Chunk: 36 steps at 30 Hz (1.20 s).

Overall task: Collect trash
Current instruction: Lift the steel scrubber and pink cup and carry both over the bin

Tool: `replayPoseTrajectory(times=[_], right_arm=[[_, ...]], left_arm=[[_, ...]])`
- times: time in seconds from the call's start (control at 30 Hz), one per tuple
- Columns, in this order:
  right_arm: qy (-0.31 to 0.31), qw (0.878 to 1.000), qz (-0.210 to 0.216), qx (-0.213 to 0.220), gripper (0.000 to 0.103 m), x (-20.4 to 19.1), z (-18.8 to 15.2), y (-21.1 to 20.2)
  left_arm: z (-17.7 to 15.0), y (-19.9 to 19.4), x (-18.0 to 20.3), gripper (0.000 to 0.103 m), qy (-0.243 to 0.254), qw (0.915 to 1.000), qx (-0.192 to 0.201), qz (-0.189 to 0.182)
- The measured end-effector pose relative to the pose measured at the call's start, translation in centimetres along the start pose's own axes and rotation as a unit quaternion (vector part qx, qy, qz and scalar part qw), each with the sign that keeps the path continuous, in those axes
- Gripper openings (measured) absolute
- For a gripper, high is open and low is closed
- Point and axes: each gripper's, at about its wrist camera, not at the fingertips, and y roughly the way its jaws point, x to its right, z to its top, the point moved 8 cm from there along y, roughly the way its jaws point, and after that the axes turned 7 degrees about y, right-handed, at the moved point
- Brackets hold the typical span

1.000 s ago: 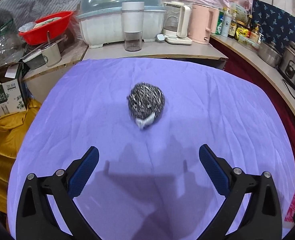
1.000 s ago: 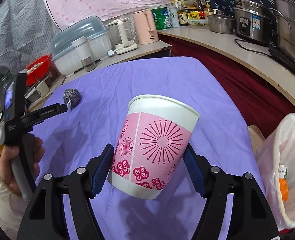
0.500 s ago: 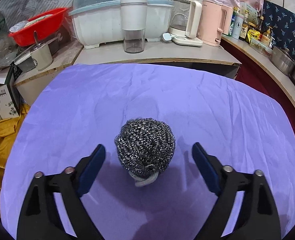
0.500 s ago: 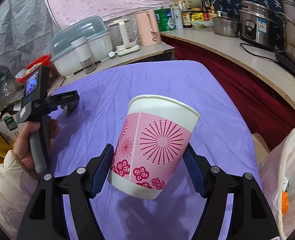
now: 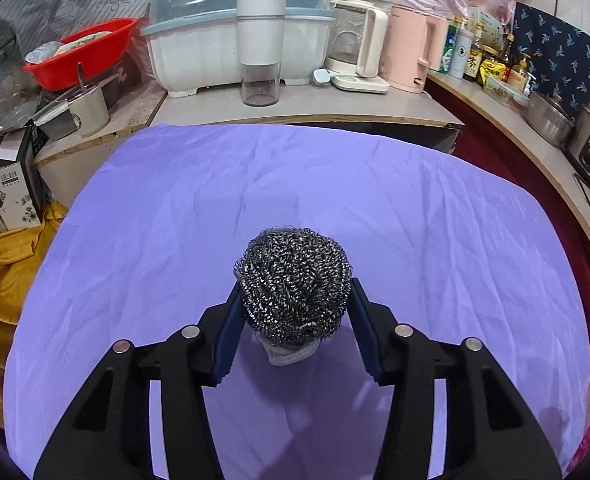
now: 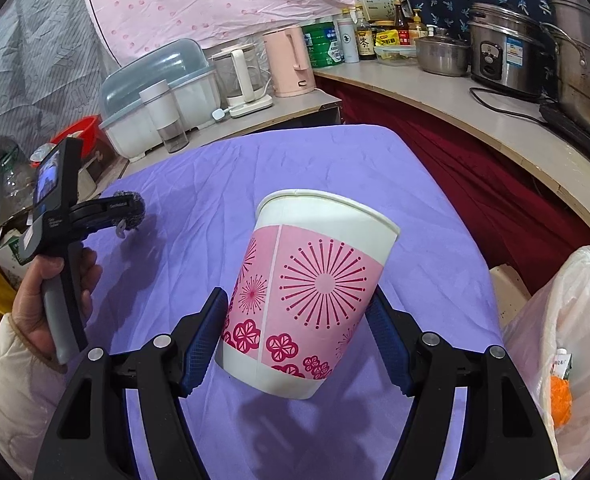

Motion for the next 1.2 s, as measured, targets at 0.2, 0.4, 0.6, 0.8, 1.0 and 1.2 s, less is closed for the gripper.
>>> replayPoseTrajectory(times=[0.2,0.4,0.6,0.8,1.0,1.2], right_arm=[[0.009,1.0,0.006,0.02,0.067,0.7,0.1,-3.2],[0.016,0.999,0.015,0.04,0.067,1.2,-0.1,-6.9],[0.021,0.998,0.024,0.057,0.067,2.0,-1.2,-11.3],[0.026,0.997,0.025,0.067,0.067,3.3,-2.5,-14.6],[0.032,0.997,0.021,0.074,0.067,5.2,-3.7,-17.4],[0.047,0.995,0.014,0.084,0.067,7.8,-4.5,-19.7]], left_arm=[[-2.2,-5.2,1.9,0.048,0.009,0.9997,0.015,-0.018],[-4.7,-10.9,3.8,0.048,0.028,0.9986,0.036,-0.027],[-7.5,-15.9,6.4,0.048,0.051,0.9967,0.049,-0.04],[-10.9,-20.0,10.1,0.048,0.081,0.9934,0.054,-0.06],[-13.7,-23.1,14.1,0.048,0.104,0.9895,0.056,-0.083],[-16.0,-25.1,18.3,0.048,0.124,0.9848,0.053,-0.11]])
